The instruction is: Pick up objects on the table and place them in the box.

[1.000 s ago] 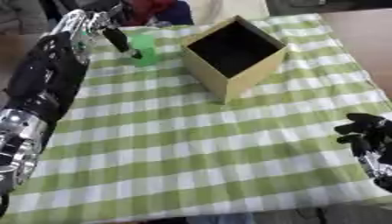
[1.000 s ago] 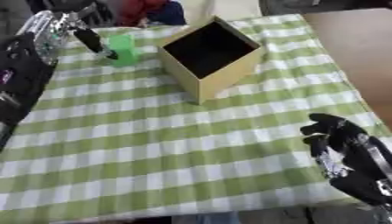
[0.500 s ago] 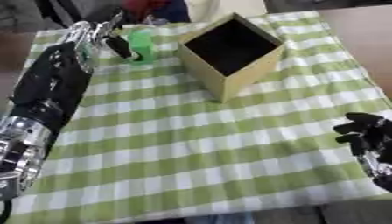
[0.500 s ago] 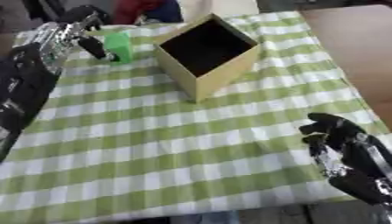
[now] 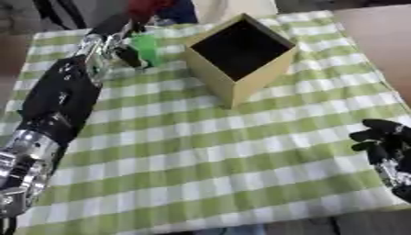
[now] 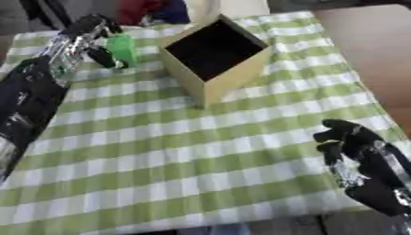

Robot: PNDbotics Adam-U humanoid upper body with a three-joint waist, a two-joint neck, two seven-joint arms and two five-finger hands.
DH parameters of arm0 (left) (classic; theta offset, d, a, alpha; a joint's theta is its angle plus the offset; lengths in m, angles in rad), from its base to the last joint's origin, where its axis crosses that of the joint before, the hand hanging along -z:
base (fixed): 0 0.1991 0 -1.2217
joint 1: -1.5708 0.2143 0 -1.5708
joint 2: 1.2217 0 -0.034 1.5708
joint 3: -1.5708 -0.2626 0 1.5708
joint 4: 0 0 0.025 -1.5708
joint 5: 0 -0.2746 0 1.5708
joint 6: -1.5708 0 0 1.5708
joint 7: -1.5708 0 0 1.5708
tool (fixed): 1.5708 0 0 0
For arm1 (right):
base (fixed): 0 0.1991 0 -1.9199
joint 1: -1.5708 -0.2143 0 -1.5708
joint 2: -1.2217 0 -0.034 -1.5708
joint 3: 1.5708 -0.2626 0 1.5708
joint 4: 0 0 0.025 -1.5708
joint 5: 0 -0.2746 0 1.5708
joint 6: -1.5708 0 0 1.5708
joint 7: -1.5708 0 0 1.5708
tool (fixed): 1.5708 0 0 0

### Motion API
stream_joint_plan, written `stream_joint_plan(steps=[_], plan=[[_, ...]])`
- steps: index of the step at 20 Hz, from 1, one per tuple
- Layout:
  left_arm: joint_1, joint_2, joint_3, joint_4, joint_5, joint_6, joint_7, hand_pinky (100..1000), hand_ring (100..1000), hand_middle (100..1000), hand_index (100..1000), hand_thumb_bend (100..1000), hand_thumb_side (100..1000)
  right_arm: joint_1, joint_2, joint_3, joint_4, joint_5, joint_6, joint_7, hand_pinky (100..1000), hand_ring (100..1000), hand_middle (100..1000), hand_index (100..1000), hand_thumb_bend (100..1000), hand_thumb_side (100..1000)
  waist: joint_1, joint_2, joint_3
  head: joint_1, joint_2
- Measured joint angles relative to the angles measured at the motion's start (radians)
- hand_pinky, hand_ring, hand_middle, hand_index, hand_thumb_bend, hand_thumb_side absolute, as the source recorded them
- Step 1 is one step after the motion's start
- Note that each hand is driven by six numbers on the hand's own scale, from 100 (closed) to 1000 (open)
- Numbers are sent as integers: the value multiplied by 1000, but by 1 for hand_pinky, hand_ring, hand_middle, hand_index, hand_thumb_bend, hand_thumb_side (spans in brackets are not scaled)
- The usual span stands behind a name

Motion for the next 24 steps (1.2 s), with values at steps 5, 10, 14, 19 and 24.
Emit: stream_joint_plan(steps=[5,10,14,19,24], plan=[[6,-1,0,7,-8,15,18,721,715,722,792,630,112,0,0,0,0,0,0,0,701,772,618,841,100,342,2,3,-1,0,0],[6,-2,0,8,-9,22,24,686,585,542,710,592,100,-1,0,0,0,0,0,0,701,773,618,841,100,342,2,3,-1,0,0],[6,-2,0,3,-10,29,34,663,525,459,657,561,100,-1,0,0,0,0,0,0,701,773,618,841,100,341,1,3,0,0,0],[6,-5,-7,-30,5,22,56,659,516,448,648,555,100,0,0,0,0,0,0,0,701,773,618,841,100,340,-2,0,8,0,0],[-8,-5,-39,-113,49,-6,56,660,514,444,647,551,100,1,0,0,0,0,0,0,701,773,618,841,100,339,-7,-11,13,-1,0]])
